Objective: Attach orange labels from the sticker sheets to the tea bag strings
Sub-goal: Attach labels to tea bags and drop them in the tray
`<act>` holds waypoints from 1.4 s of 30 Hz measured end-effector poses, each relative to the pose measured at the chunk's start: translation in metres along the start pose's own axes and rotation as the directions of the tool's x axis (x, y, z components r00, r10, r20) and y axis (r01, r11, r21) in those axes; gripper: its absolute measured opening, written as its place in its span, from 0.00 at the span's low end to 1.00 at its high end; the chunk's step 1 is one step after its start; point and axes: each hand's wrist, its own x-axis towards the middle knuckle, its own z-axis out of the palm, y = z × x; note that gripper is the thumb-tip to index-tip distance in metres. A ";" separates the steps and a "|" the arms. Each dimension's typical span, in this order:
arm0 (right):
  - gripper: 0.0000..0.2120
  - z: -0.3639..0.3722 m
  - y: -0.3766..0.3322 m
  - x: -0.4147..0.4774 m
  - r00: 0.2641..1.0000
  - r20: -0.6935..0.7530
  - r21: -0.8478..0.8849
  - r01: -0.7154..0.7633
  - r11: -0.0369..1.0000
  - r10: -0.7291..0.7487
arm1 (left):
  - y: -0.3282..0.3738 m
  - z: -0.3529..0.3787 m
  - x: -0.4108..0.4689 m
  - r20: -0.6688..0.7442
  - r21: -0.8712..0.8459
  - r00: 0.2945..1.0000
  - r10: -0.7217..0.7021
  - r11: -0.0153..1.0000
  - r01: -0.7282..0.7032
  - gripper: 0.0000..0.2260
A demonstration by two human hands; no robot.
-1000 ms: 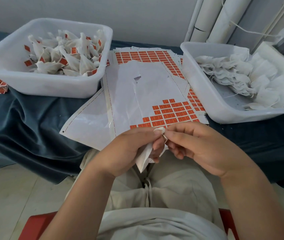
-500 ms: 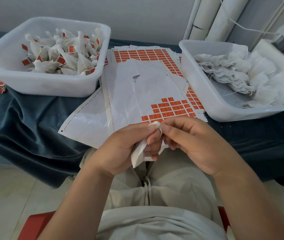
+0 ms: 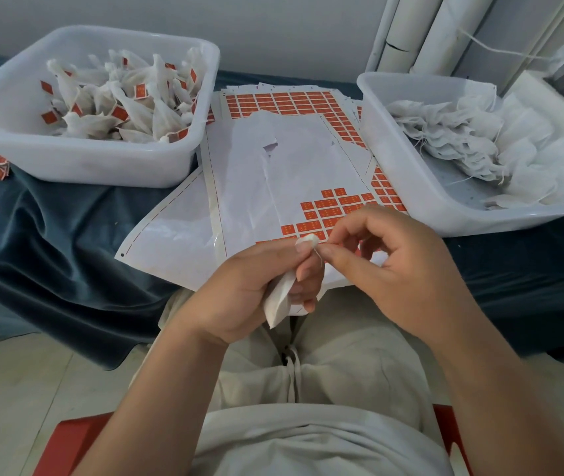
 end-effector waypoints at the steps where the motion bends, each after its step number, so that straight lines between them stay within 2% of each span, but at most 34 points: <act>1: 0.03 0.001 -0.001 0.000 0.998 -0.018 -0.049 0.058 0.997 -0.059 | 0.000 0.001 0.000 -0.006 -0.002 1.000 0.008 1.000 -0.008 0.17; 5: 0.09 0.001 0.000 0.001 0.969 -0.008 -0.251 0.236 0.939 -0.246 | 0.001 0.002 0.001 -0.053 0.061 0.998 0.031 0.998 -0.028 0.18; 9: 0.07 -0.003 0.007 0.000 0.922 0.049 -0.381 0.372 0.847 -0.383 | 0.000 -0.003 0.000 -0.119 0.195 0.992 0.045 0.981 -0.021 0.17; 13: 0.06 0.002 0.007 0.002 0.901 0.021 -0.448 0.397 0.801 -0.434 | -0.001 -0.005 -0.001 -0.123 0.254 0.991 0.052 0.967 -0.019 0.17; 15: 0.05 0.005 0.005 0.001 0.937 -0.030 -0.353 0.316 0.880 -0.349 | 0.000 -0.005 0.000 -0.116 0.230 0.992 0.050 0.973 -0.023 0.16; 17: 0.06 0.006 0.006 0.001 0.992 -0.008 -0.073 0.123 0.990 -0.124 | 0.002 -0.005 -0.001 -0.088 0.139 0.995 0.039 0.990 -0.027 0.16; 18: 0.07 0.006 0.006 0.002 0.998 0.058 0.114 -0.014 0.993 0.007 | 0.003 -0.004 -0.001 -0.071 0.094 0.997 0.032 0.995 -0.025 0.16; 19: 0.09 0.006 0.005 0.002 0.982 0.153 0.304 -0.155 0.940 0.113 | 0.003 -0.003 -0.001 -0.055 0.057 0.998 0.025 0.998 -0.022 0.15; 20: 0.10 0.007 0.005 0.003 0.950 0.259 0.467 -0.283 0.838 0.177 | 0.004 -0.002 -0.001 -0.037 0.025 0.999 0.021 0.999 -0.020 0.15; 22: 0.12 0.008 0.006 0.004 0.887 0.410 0.628 -0.442 0.640 0.210 | 0.005 0.000 -0.001 -0.007 -0.015 1.000 0.012 1.000 -0.012 0.15; 24: 0.12 0.007 0.009 0.005 0.874 0.453 0.634 -0.455 0.625 0.176 | 0.005 0.001 -0.001 -0.003 0.002 1.000 0.011 1.000 -0.011 0.15; 28: 0.08 0.002 0.005 0.005 0.899 0.434 0.596 -0.337 0.729 0.061 | 0.005 0.004 -0.002 -0.019 0.080 0.999 0.030 0.996 -0.029 0.15; 30: 0.06 -0.003 0.002 0.003 0.933 0.358 0.522 -0.229 0.822 0.032 | 0.006 0.004 -0.004 -0.065 0.150 0.998 0.027 0.988 -0.017 0.15; 32: 0.06 -0.007 0.002 0.002 0.973 0.227 0.242 -0.107 0.964 0.051 | 0.010 0.003 -0.006 -0.144 0.288 0.989 0.023 0.957 0.020 0.16; 33: 0.06 -0.010 0.003 0.001 0.986 0.162 0.083 -0.062 0.995 0.048 | 0.013 0.003 -0.006 -0.177 0.368 0.984 0.024 0.929 0.043 0.17; 35: 0.07 -0.009 0.001 -0.001 0.993 0.114 -0.144 0.002 0.990 0.015 | 0.015 0.006 -0.005 -0.224 0.483 0.974 0.041 0.872 0.074 0.17; 38: 0.11 -0.001 -0.004 -0.004 0.992 0.121 -0.404 0.069 0.912 -0.021 | 0.013 0.012 -0.001 -0.299 0.597 0.950 0.090 0.795 0.113 0.18; 42: 0.12 0.005 -0.006 -0.004 0.995 0.094 -0.494 0.066 0.867 -0.023 | 0.007 0.016 0.000 -0.327 0.690 0.927 0.184 0.717 0.101 0.19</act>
